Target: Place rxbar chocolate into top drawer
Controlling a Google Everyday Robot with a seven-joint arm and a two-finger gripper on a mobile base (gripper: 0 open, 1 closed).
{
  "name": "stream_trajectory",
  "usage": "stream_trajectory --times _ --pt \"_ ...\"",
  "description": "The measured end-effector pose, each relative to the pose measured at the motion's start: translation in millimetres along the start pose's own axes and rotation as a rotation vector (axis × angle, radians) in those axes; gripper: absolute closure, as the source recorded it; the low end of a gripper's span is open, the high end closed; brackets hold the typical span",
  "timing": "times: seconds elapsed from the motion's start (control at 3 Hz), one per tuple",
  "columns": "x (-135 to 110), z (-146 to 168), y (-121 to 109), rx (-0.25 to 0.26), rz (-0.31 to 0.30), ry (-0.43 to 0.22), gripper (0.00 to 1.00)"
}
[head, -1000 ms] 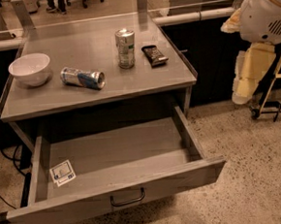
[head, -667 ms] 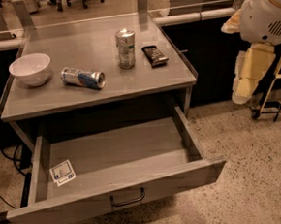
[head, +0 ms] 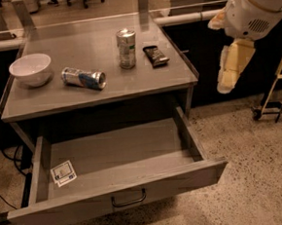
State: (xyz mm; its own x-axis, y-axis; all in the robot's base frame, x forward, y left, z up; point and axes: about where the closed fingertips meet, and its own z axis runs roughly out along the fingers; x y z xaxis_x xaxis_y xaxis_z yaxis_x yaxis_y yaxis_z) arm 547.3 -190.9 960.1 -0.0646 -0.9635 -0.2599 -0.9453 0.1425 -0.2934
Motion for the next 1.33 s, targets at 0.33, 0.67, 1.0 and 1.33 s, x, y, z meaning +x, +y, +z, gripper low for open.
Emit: stream_trajectory --times 0.33,0.67,1.0,1.33 --pt "-12 23 -22 -0.015 -0.032 -0.019 0.0" --pt "-28 42 -40 -0.042 -0.062 -0.044 0.0" --pt "-28 42 -41 -0.041 -0.061 -0.045 0.0" --pt "-33 45 -48 -0.033 -0.078 -0.05 0.0"
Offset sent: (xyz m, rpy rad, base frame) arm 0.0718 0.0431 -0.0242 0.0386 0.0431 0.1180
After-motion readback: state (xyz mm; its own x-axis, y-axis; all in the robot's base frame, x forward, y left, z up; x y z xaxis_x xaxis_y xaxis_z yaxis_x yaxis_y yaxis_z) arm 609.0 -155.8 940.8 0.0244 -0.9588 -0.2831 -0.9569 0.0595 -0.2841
